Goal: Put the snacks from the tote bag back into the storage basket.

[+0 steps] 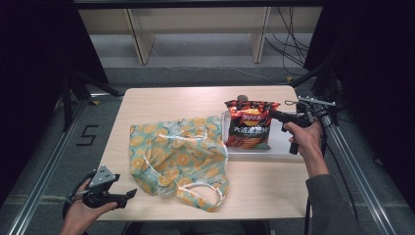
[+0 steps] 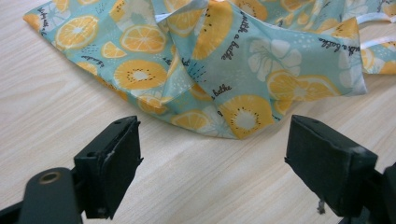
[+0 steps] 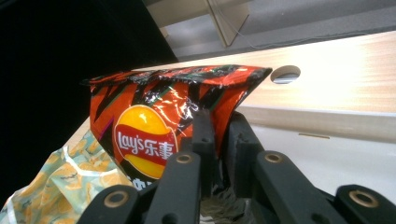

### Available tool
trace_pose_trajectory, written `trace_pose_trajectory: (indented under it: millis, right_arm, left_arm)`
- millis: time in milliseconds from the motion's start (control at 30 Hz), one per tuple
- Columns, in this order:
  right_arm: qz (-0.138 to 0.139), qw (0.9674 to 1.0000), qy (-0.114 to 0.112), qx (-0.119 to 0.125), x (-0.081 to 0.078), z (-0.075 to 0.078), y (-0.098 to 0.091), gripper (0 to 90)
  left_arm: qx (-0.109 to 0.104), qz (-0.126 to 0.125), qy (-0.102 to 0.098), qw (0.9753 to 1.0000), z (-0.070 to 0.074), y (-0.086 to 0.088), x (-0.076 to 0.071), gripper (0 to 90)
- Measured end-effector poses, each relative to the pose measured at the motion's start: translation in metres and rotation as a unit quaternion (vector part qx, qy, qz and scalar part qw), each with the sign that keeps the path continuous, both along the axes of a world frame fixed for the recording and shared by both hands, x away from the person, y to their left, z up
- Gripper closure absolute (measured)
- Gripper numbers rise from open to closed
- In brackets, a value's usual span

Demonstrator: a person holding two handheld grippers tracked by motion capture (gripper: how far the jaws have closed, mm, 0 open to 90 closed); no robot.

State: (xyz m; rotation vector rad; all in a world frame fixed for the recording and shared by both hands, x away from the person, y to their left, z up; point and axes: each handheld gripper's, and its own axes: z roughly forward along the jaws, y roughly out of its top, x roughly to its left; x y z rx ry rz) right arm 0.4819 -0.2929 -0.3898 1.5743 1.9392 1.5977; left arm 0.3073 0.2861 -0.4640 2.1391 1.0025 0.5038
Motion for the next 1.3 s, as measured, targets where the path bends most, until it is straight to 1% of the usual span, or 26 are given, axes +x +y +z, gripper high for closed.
trace_pose_trajectory:
  millis: [33, 67, 100, 133, 233, 267, 300, 400, 467, 500, 533, 567, 600, 633, 733, 767, 800, 833, 1000, 1033, 1100, 1133, 1167, 1200, 1233, 1300]
  right_arm:
    - [-0.010, 0.9999, 0.005, -0.001, 0.002, -0.001, 0.001, 82.7]
    - [-0.011, 0.9999, 0.004, -0.002, 0.003, -0.002, 0.001, 82.4]
    - [-0.007, 0.9999, -0.003, -0.007, 0.005, -0.004, 0.000, 82.2]
    - [-0.016, 0.9997, 0.016, 0.002, 0.004, -0.003, 0.002, 82.2]
    - [-0.012, 0.9999, -0.002, -0.008, 0.009, -0.006, 0.000, 81.9]
    - [-0.018, 0.9998, -0.002, -0.012, 0.009, -0.007, 0.000, 81.9]
    - [-0.022, 0.9997, 0.008, -0.002, 0.009, -0.007, 0.001, 81.9]
    - [-0.022, 0.9997, -0.004, -0.013, 0.012, -0.009, 0.000, 81.7]
    - [-0.031, 0.9995, 0.009, -0.005, 0.013, -0.009, 0.002, 81.2]
    - [-0.028, 0.9996, 0.007, -0.006, 0.014, -0.010, 0.002, 81.1]
    - [-0.033, 0.9992, 0.021, 0.005, 0.013, -0.009, 0.004, 81.0]
    - [-0.036, 0.9993, 0.011, -0.005, 0.015, -0.011, 0.003, 81.0]
    - [-0.036, 0.9992, 0.018, 0.001, 0.015, -0.011, 0.003, 81.0]
    - [-0.038, 0.9992, 0.011, -0.006, 0.017, -0.012, 0.003, 81.0]
    - [-0.044, 0.9989, 0.014, -0.006, 0.019, -0.014, 0.004, 80.5]
    - [-0.044, 0.9989, 0.010, -0.011, 0.021, -0.015, 0.003, 80.4]
    - [-0.044, 0.9989, 0.010, -0.011, 0.021, -0.015, 0.003, 80.4]
    - [-0.045, 0.9988, 0.000, -0.017, 0.024, -0.018, 0.002, 79.5]
    - [-0.058, 0.9980, 0.020, -0.011, 0.026, -0.019, 0.006, 79.0]
    - [-0.059, 0.9980, 0.020, -0.011, 0.026, -0.020, 0.006, 78.7]
    - [-0.054, 0.9983, 0.013, -0.019, 0.028, -0.021, 0.005, 78.4]
    - [-0.057, 0.9981, 0.015, -0.020, 0.028, -0.022, 0.005, 78.0]
    - [-0.062, 0.9976, 0.028, -0.013, 0.028, -0.021, 0.007, 77.5]
    - [-0.062, 0.9976, 0.028, -0.013, 0.028, -0.021, 0.007, 77.5]
    - [-0.057, 0.9978, 0.014, -0.032, 0.030, -0.025, 0.004, 77.5]
    - [-0.057, 0.9978, 0.019, -0.030, 0.031, -0.027, 0.005, 77.6]
  left_arm:
    - [-0.015, 0.013, 0.006, 0.9998, -0.001, -0.002, -0.002, 17.3]
    - [-0.011, 0.009, 0.001, 0.9999, -0.001, -0.001, -0.001, 17.4]
    - [0.008, -0.008, -0.003, 0.9999, 0.001, 0.002, 0.001, 17.4]
    - [0.014, -0.013, -0.004, 0.9998, 0.001, 0.003, 0.002, 17.4]
    - [0.017, -0.016, -0.005, 0.9997, 0.001, 0.004, 0.002, 17.4]
    - [0.017, -0.015, -0.005, 0.9997, 0.001, 0.004, 0.002, 17.3]
    - [0.017, -0.016, -0.005, 0.9997, 0.001, 0.004, 0.002, 17.4]
    - [0.011, -0.015, -0.008, 0.9998, 0.001, 0.003, 0.002, 17.4]
    - [0.011, -0.014, -0.007, 0.9998, 0.001, 0.003, 0.002, 17.4]
    - [0.011, -0.013, -0.006, 0.9998, 0.001, 0.003, 0.002, 17.4]
    - [0.011, -0.013, -0.006, 0.9998, 0.001, 0.003, 0.002, 17.4]
    - [0.011, -0.013, -0.006, 0.9998, 0.001, 0.003, 0.002, 17.4]
    - [0.011, -0.014, -0.007, 0.9998, 0.001, 0.003, 0.002, 17.4]
    - [0.014, -0.017, -0.009, 0.9997, 0.001, 0.003, 0.002, 17.4]
    - [0.015, -0.017, -0.011, 0.9997, 0.001, 0.004, 0.002, 17.4]
    - [0.024, -0.017, -0.011, 0.9995, 0.002, 0.004, 0.002, 17.4]
    - [0.024, -0.017, -0.011, 0.9995, 0.002, 0.004, 0.002, 17.4]
    - [0.024, -0.016, -0.010, 0.9995, 0.002, 0.004, 0.002, 17.4]
    - [0.025, -0.017, -0.010, 0.9995, 0.002, 0.004, 0.002, 17.3]
    - [0.002, -0.008, -0.009, 0.9999, 0.000, 0.001, 0.001, 17.3]
    - [-0.011, 0.007, -0.001, 0.9999, 0.000, -0.001, -0.001, 17.4]
    - [-0.014, 0.011, 0.002, 0.9998, -0.001, -0.002, -0.001, 17.4]
    - [-0.013, 0.010, 0.002, 0.9999, -0.001, -0.001, -0.001, 17.4]
    - [-0.013, 0.010, 0.002, 0.9999, -0.001, -0.001, -0.001, 17.3]
    - [-0.015, 0.011, 0.002, 0.9998, -0.001, -0.002, -0.001, 17.4]
    - [-0.016, 0.009, 0.000, 0.9998, -0.001, -0.002, -0.001, 17.4]
